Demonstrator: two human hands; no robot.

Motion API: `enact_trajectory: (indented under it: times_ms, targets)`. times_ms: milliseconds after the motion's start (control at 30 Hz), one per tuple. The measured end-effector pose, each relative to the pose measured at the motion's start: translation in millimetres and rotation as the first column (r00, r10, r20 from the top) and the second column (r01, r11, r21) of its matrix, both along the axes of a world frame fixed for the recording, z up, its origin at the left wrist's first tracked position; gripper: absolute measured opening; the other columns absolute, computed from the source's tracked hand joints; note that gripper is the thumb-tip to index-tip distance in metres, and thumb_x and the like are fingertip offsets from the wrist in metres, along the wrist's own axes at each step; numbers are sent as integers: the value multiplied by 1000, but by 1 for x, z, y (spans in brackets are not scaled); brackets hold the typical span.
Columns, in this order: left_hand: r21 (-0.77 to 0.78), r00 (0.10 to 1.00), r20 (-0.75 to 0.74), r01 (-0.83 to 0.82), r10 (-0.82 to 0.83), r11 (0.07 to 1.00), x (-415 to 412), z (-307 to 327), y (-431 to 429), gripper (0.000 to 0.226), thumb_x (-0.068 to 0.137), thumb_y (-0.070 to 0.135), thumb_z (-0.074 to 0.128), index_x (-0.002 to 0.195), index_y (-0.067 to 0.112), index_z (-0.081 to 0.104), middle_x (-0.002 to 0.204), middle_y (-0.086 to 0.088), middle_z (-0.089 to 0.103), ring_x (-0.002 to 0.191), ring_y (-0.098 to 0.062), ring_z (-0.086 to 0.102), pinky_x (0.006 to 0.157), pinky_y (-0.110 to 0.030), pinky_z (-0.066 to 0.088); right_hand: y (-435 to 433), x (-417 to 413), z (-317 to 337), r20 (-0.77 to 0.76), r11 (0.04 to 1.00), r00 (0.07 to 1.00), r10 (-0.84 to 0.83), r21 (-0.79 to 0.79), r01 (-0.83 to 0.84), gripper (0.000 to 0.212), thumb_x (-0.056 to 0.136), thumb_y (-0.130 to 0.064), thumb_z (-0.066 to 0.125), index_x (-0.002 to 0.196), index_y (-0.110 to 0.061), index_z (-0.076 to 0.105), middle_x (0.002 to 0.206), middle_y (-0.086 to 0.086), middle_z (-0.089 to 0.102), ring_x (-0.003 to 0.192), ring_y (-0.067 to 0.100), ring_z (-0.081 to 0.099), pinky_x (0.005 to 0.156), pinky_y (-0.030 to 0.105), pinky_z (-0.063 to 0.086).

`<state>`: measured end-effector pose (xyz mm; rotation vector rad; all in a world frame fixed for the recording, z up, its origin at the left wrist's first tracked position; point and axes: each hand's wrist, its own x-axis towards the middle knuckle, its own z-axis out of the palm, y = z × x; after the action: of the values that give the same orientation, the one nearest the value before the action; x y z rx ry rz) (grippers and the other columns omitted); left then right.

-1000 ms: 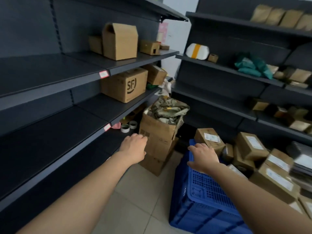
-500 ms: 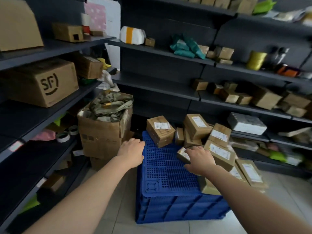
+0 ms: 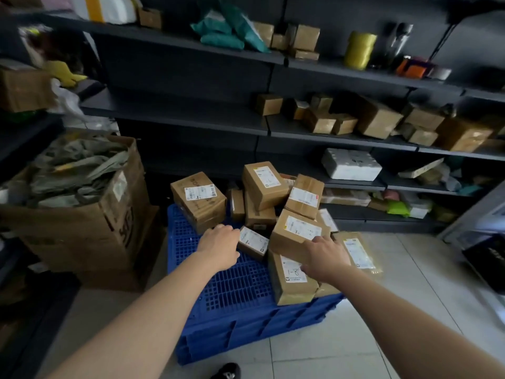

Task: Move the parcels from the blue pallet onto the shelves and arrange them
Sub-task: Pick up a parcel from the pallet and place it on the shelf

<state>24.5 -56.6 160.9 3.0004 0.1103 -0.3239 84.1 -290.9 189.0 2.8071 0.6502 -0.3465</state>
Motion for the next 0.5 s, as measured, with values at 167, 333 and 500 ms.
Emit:
enact_trajectory:
  times_ms: [167, 333, 500]
  targets:
    - [-38, 997, -48, 55, -57, 998, 76, -26, -22, 46, 94, 34, 55, 135, 18, 43, 127, -4, 51, 119, -25, 44, 95, -40, 42, -24, 58, -32, -52, 998, 997, -60, -12, 60, 52, 88, -46, 56, 133, -21, 47, 129, 4, 52, 123, 24, 46, 104, 39, 38]
    - [-89, 992, -96, 76, -84, 993, 146, -54, -44, 50, 95, 32, 53, 140, 14, 41, 138, -6, 47, 130, -26, 40, 103, -42, 38, -40, 114, -56, -127, 992, 984, -124, -48, 119, 56, 89, -49, 55, 137, -22, 44, 131, 4, 51, 125, 25, 44, 104, 39, 36]
    - [-159, 980, -177, 64, -92, 985, 191, -83, -67, 46, 93, 37, 55, 134, 17, 46, 126, -4, 52, 119, -25, 47, 93, -39, 45, -55, 160, -81, -189, 983, 965, -181, -72, 170, 59, 87, -49, 57, 137, -24, 43, 133, 4, 50, 127, 25, 42, 104, 39, 36]
